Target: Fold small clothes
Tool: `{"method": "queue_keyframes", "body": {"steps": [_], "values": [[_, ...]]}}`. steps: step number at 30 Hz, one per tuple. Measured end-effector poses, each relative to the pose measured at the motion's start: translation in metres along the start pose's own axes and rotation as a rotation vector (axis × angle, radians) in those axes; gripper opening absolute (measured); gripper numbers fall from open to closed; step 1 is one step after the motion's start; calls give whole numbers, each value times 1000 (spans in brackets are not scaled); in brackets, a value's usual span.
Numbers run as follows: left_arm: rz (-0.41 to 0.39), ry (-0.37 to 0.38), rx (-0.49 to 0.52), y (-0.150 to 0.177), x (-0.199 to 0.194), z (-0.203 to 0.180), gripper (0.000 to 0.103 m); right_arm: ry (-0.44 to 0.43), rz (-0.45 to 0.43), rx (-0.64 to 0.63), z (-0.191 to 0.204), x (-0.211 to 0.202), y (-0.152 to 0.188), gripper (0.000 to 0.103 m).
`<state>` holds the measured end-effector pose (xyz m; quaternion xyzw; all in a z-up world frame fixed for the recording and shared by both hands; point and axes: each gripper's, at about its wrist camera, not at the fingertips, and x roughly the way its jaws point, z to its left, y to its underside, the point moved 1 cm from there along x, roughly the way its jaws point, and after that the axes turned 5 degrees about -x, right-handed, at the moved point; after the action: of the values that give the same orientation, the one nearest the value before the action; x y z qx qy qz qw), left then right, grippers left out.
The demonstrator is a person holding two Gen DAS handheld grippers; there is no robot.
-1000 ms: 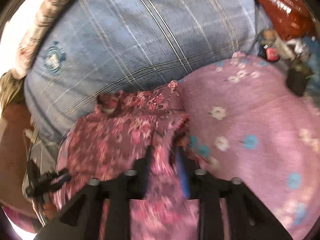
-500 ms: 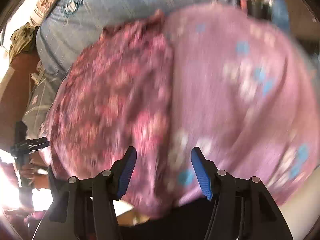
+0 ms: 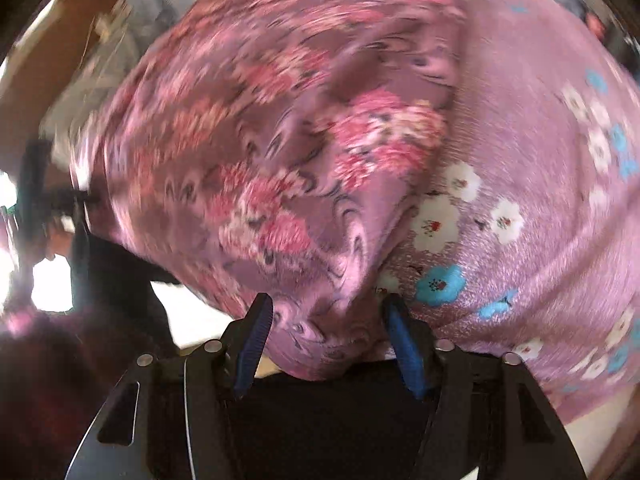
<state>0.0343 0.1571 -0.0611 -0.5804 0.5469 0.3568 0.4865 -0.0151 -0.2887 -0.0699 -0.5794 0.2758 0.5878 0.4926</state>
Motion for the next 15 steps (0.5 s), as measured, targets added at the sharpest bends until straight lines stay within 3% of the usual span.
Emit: {"method": "queue_keyframes", "body": {"steps": [1,2,5,8,15], "values": [[3,-20,15,1,2,-4,35,0,14,-21,3,2,1,17],[12,-30,27,1,2,-4,21,-11,37,-32,5,6,2,8],[32,9,23,3,-3,-4,4,-13,29,-27,7,11,5,9],[22,59,29,0,-15,-14,4,-82,-44,21,6,-2,5,8],[-69,288,-35,-24,-52,-14,4,-235,-275,119,0,-55,-1,8]]}}
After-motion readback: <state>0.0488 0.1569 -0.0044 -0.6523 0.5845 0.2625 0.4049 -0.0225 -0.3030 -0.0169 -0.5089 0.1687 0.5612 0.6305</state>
